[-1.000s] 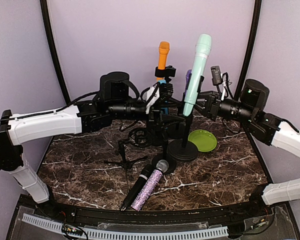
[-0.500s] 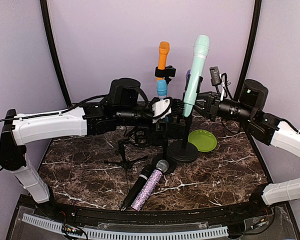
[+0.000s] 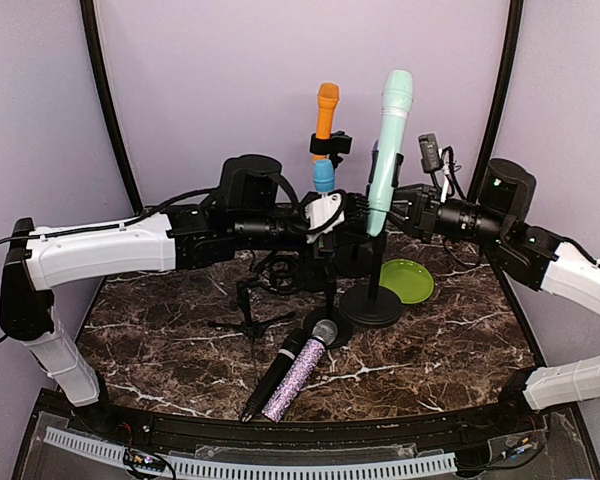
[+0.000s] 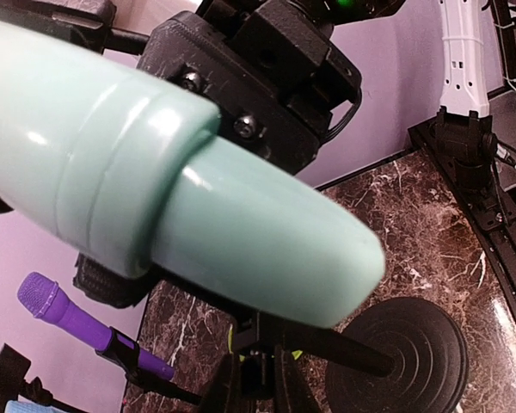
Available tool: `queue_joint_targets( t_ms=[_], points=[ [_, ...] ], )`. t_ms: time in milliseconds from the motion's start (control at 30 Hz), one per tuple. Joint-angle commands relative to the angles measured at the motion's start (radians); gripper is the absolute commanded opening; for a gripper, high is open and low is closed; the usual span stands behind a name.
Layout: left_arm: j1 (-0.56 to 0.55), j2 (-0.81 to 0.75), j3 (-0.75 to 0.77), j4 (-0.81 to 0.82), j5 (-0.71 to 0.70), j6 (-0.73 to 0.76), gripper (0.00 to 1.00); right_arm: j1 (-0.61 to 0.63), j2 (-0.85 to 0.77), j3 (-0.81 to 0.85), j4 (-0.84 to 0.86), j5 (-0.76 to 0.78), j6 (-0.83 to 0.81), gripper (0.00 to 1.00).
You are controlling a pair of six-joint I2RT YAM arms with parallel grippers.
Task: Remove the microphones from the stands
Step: Pass from the right arm to the left
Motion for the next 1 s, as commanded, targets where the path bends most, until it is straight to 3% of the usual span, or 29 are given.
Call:
queue_joint_targets(
  t_ms=[0,367,667,733,867,967],
  points=[
    [0.001,0.018,0.037,0.012,0.005,-0.103,0.00,0.003,-0.034,0.029,0.146,-0.078,-0.034,0.00],
    [0.115,0.085,0.163,0.010,0.309,-0.529,0.00,0.006,-0.060,-0.009,0.047,-0.133,-0.138,0.00],
    [0.129,0.105,0.165,0.011,0.333,-0.510,0.00,0.006,-0.073,-0.069,0.047,-0.013,-0.110,0.00],
    [0.129,0.103,0.150,0.025,0.325,-0.477,0.00,0.006,-0.082,-0.075,0.043,0.034,-0.099,0.13],
    [0.129,0.098,0.101,0.105,0.323,-0.426,0.00,0.002,-0.110,-0.094,0.032,0.142,-0.079,0.51],
    [0.128,0.091,0.051,0.197,0.328,-0.405,0.00,-0.008,-0.137,-0.115,0.012,0.261,-0.055,0.67]
  ],
)
